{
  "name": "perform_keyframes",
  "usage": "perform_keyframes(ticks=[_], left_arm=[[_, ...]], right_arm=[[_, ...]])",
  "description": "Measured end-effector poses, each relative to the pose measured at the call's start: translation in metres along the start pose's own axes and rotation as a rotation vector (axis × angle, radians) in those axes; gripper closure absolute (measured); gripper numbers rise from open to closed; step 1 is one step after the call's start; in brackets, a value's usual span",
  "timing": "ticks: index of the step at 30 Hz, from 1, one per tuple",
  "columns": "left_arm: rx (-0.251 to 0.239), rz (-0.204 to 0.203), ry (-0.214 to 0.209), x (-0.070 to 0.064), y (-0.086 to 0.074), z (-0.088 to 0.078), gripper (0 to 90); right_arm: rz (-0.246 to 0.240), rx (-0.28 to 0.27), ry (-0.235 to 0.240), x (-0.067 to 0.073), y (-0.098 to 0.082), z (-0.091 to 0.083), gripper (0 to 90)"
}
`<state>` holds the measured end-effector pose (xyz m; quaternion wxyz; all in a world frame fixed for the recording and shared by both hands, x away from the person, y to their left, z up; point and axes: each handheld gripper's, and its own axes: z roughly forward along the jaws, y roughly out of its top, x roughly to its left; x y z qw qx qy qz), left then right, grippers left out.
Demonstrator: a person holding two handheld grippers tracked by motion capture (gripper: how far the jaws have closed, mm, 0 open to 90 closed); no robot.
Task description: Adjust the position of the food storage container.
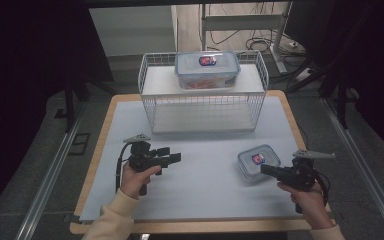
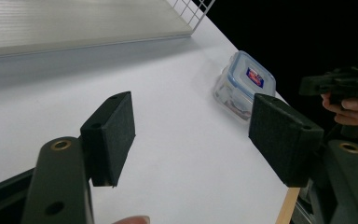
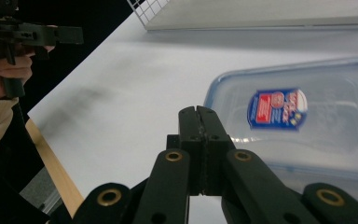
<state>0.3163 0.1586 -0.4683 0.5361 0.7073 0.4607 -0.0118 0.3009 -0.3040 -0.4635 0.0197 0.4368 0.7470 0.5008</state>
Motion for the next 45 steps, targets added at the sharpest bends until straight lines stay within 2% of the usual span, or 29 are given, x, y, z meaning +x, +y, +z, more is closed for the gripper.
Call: perform_keyframes(ticks=[5,10,12,15,16,20,24,28,33,41,45], left_arm=[[0.011,0.004,0.008,0.002,-0.001,0.002,31.0],[0.010,-0.001,0.012,0.003,-0.001,0.003,31.0],[0.013,0.002,0.015,0.004,-0.001,0.003,31.0],[0.021,0.007,0.024,0.005,-0.002,0.004,31.0],[0.023,0.007,0.028,0.006,-0.003,0.004,31.0],[0.031,0.005,0.030,0.006,-0.005,0.005,31.1],[0.034,0.004,0.029,0.006,-0.006,0.006,31.0],[0.035,0.003,0.031,0.007,-0.008,0.006,31.1],[0.037,-0.001,0.031,0.008,-0.008,0.006,31.1],[0.042,-0.014,0.040,0.011,-0.009,0.008,31.0],[0.046,-0.007,0.040,0.011,-0.010,0.009,31.0]], right_arm=[[0.004,0.011,-0.022,-0.002,-0.010,-0.006,89.7],[0.009,0.057,-0.037,-0.011,-0.020,-0.004,89.8],[-0.006,0.094,-0.042,-0.012,-0.023,0.002,89.8],[-0.018,0.118,-0.038,-0.012,-0.025,0.007,89.7],[-0.036,0.150,-0.036,-0.011,-0.027,0.013,89.7],[-0.071,0.200,-0.038,-0.007,-0.031,0.025,89.8],[-0.071,0.207,-0.047,-0.009,-0.031,0.028,89.8],[-0.066,0.216,-0.076,-0.016,-0.029,0.034,89.8],[-0.076,0.227,-0.082,-0.015,-0.028,0.042,89.8],[-0.044,0.197,-0.099,-0.018,-0.021,0.061,89.8],[-0.040,0.196,-0.104,-0.018,-0.020,0.066,89.8]])
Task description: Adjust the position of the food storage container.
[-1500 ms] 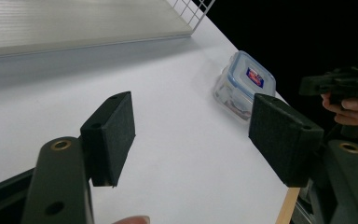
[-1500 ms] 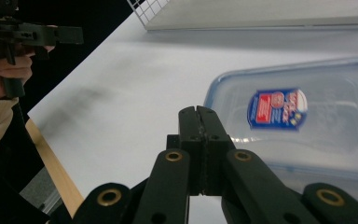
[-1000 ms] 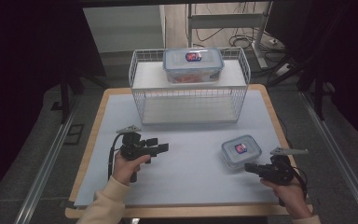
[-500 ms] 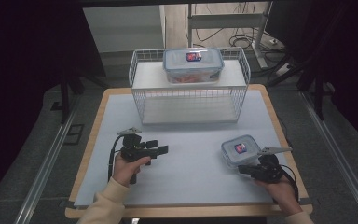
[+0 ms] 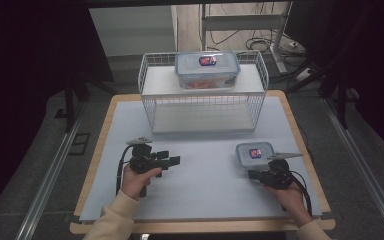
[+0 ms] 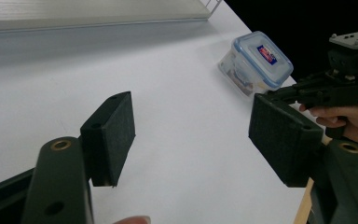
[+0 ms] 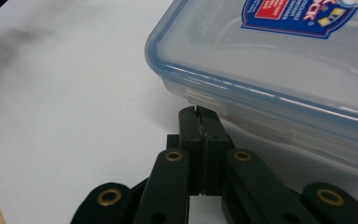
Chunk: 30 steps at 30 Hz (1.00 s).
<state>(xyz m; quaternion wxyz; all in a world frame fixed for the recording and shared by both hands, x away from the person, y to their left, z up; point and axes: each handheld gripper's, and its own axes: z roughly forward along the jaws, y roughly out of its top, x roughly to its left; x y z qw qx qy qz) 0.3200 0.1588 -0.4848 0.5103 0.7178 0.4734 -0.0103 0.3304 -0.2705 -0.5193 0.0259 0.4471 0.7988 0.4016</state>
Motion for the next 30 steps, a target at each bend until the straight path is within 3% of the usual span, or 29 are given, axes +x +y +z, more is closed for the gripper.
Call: perform_keyframes(ticks=[6,9,10,11,13,16,17,18,21,22,23,24,30], left_arm=[[-0.005,-0.003,0.003,0.000,0.000,-0.002,30.9],[-0.011,-0.007,0.007,0.002,0.001,-0.004,31.0],[-0.011,-0.007,0.007,0.002,0.001,-0.004,30.9],[-0.011,-0.009,0.010,0.002,0.001,-0.004,30.9],[-0.011,-0.009,0.010,0.002,0.000,-0.003,30.9],[-0.011,-0.004,0.012,0.001,0.000,-0.002,31.0],[-0.007,0.004,0.019,0.000,0.000,-0.002,31.0],[-0.007,0.004,0.019,0.000,0.000,-0.002,31.0],[-0.002,0.005,0.025,0.001,0.000,-0.002,30.9],[-0.002,0.005,0.025,0.001,0.000,-0.002,30.9],[-0.003,0.002,0.024,0.001,-0.001,-0.002,30.9],[-0.001,0.002,0.025,0.002,-0.001,-0.002,30.9],[-0.001,-0.009,0.028,0.003,-0.002,-0.003,30.8]], right_arm=[[-0.014,-0.042,0.025,0.006,0.000,-0.011,89.8],[-0.005,-0.104,0.020,0.003,0.005,-0.040,89.8],[-0.005,-0.104,0.020,0.003,0.005,-0.040,89.8],[-0.001,-0.131,0.000,-0.005,0.010,-0.054,89.7],[-0.006,-0.145,-0.013,-0.013,0.015,-0.062,89.8],[0.015,-0.162,-0.030,-0.024,0.021,-0.065,89.7],[0.032,-0.174,-0.061,-0.036,0.027,-0.064,89.8],[0.032,-0.174,-0.061,-0.036,0.027,-0.064,89.8],[0.089,-0.198,-0.123,-0.065,0.035,-0.066,89.8],[0.089,-0.198,-0.123,-0.065,0.035,-0.066,89.8],[0.118,-0.187,-0.142,-0.081,0.037,-0.064,89.8],[0.127,-0.173,-0.151,-0.087,0.036,-0.061,89.8],[0.165,-0.095,-0.176,-0.105,0.031,-0.039,89.8]])
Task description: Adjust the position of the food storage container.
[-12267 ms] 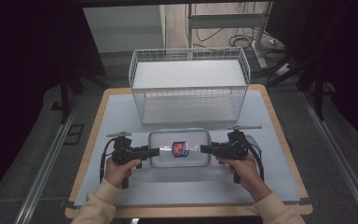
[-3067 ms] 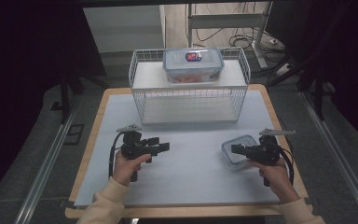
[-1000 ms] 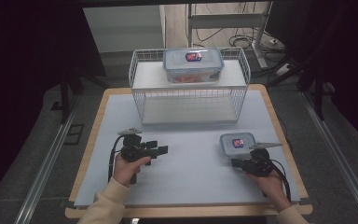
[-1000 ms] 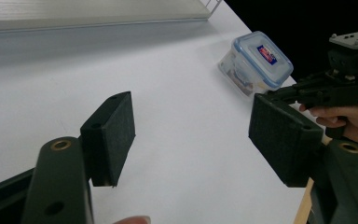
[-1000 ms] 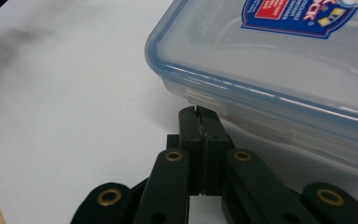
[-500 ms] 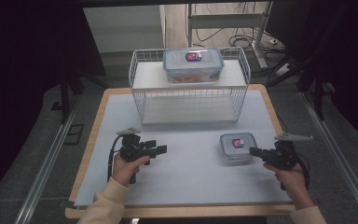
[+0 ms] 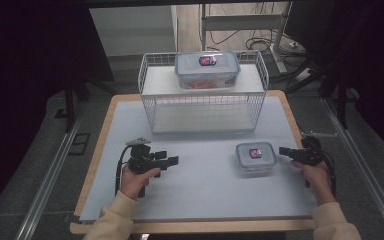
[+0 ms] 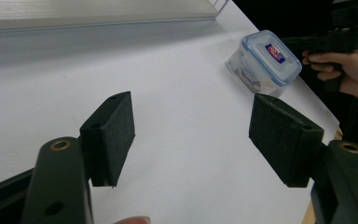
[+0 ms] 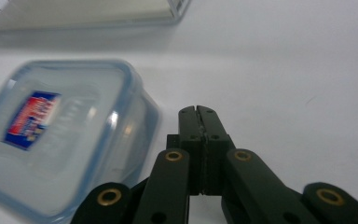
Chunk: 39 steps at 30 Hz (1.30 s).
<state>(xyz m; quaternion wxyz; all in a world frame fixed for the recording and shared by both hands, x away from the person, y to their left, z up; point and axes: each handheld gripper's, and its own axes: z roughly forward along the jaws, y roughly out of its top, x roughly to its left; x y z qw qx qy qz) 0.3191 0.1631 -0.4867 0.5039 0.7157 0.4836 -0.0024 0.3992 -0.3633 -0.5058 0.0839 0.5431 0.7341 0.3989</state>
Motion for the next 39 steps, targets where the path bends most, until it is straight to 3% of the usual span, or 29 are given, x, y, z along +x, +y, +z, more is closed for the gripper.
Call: perform_keyframes(ticks=[3,7,20,29,33,39], left_arm=[[-0.001,0.002,0.004,0.000,0.000,-0.001,30.8],[-0.003,0.003,0.002,0.000,0.000,-0.002,30.8],[0.003,-0.003,0.004,0.002,0.000,-0.002,30.7],[0.006,-0.001,0.006,0.004,0.000,-0.002,30.8],[0.009,-0.009,0.007,0.005,0.000,-0.002,30.7],[0.009,-0.013,0.010,0.006,-0.001,-0.003,30.7]], right_arm=[[-0.010,0.021,0.012,0.003,-0.001,0.007,89.7],[-0.060,0.033,0.023,0.018,0.001,0.010,89.8],[-0.103,0.062,0.066,0.047,-0.002,0.022,89.8],[-0.149,0.081,0.095,0.083,-0.006,0.041,89.8],[-0.183,0.094,0.108,0.105,-0.009,0.053,89.8],[-0.208,0.107,0.126,0.122,-0.011,0.060,89.8]])
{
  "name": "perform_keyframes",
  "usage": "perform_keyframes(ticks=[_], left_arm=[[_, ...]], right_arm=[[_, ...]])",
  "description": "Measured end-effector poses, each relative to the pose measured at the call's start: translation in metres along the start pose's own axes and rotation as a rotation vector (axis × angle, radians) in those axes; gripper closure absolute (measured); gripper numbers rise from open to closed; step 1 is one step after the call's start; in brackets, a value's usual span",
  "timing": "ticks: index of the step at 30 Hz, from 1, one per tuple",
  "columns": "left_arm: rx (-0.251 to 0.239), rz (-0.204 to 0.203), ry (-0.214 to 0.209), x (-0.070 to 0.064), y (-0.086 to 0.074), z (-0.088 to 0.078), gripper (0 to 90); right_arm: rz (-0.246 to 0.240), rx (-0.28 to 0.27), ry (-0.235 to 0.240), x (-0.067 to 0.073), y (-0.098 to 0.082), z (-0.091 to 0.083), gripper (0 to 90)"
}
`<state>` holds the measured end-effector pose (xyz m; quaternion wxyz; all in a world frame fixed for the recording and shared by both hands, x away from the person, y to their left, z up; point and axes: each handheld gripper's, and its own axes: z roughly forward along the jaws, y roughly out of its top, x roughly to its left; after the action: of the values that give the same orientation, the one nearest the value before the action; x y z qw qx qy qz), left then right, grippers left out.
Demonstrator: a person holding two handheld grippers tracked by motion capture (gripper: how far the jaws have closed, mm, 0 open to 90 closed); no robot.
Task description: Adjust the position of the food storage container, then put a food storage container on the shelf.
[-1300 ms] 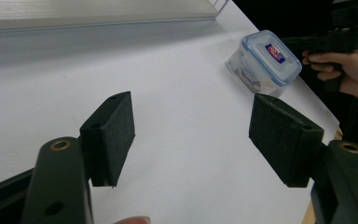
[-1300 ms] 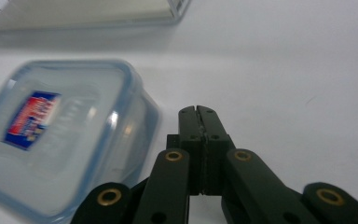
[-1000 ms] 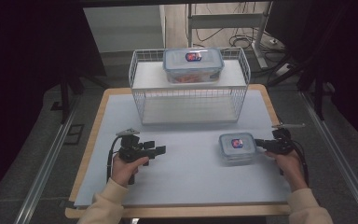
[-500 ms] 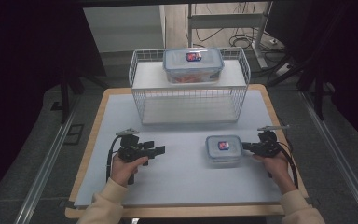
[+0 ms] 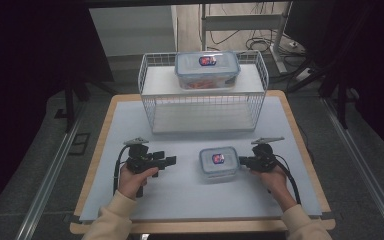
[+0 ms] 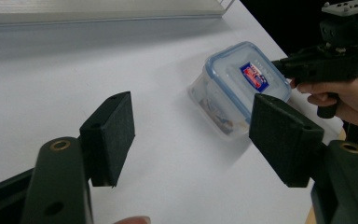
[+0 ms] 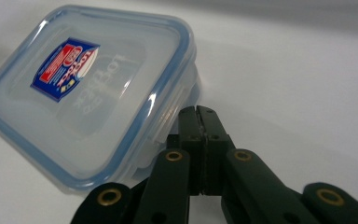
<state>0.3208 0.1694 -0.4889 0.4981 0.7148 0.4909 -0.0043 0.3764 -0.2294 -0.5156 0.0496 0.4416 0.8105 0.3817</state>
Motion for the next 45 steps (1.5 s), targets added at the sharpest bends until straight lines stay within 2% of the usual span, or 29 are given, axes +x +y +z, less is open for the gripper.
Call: perform_keyframes(ticks=[4,8,12,18,23,32,33,39,40,41,42,44,45], left_arm=[[0.007,0.003,0.000,0.001,0.000,0.001,30.7],[0.011,-0.004,0.002,0.002,-0.001,0.002,30.7],[0.003,-0.007,0.001,0.003,-0.001,0.001,30.7],[-0.005,-0.016,0.011,0.005,-0.001,-0.001,30.7],[-0.011,-0.012,0.012,0.005,0.000,-0.003,30.7],[-0.002,-0.013,0.017,0.006,0.000,0.000,30.7],[0.001,-0.008,0.019,0.005,0.000,0.001,30.6],[0.003,-0.009,0.015,0.005,0.000,0.001,30.6],[0.000,-0.014,0.011,0.005,0.000,0.002,30.2],[0.000,-0.014,0.011,0.005,0.000,0.002,29.7],[0.001,-0.017,0.009,0.006,0.000,0.002,29.7],[0.010,-0.027,0.009,0.005,0.000,0.005,28.8],[0.010,-0.027,0.009,0.005,0.000,0.005,28.5]], right_arm=[[-0.012,0.007,0.020,0.010,0.000,0.004,89.8],[-0.022,0.013,0.025,0.014,-0.001,0.006,89.9],[-0.017,0.004,0.029,0.013,-0.001,0.003,89.8],[0.008,-0.029,0.038,0.005,-0.001,-0.010,89.8],[0.006,-0.040,0.043,0.004,-0.003,-0.016,89.8],[0.046,-0.076,0.101,-0.001,-0.003,-0.025,89.4],[0.057,-0.093,0.121,-0.002,-0.003,-0.027,85.3],[0.071,-0.120,0.159,-0.006,-0.002,-0.033,79.5],[0.083,-0.127,0.171,-0.008,-0.002,-0.034,72.0],[0.083,-0.127,0.171,-0.008,-0.002,-0.034,72.0],[0.086,-0.131,0.175,-0.009,-0.002,-0.033,66.7],[0.103,-0.135,0.172,-0.010,-0.002,-0.033,52.7],[0.103,-0.135,0.172,-0.010,-0.002,-0.033,52.7]])
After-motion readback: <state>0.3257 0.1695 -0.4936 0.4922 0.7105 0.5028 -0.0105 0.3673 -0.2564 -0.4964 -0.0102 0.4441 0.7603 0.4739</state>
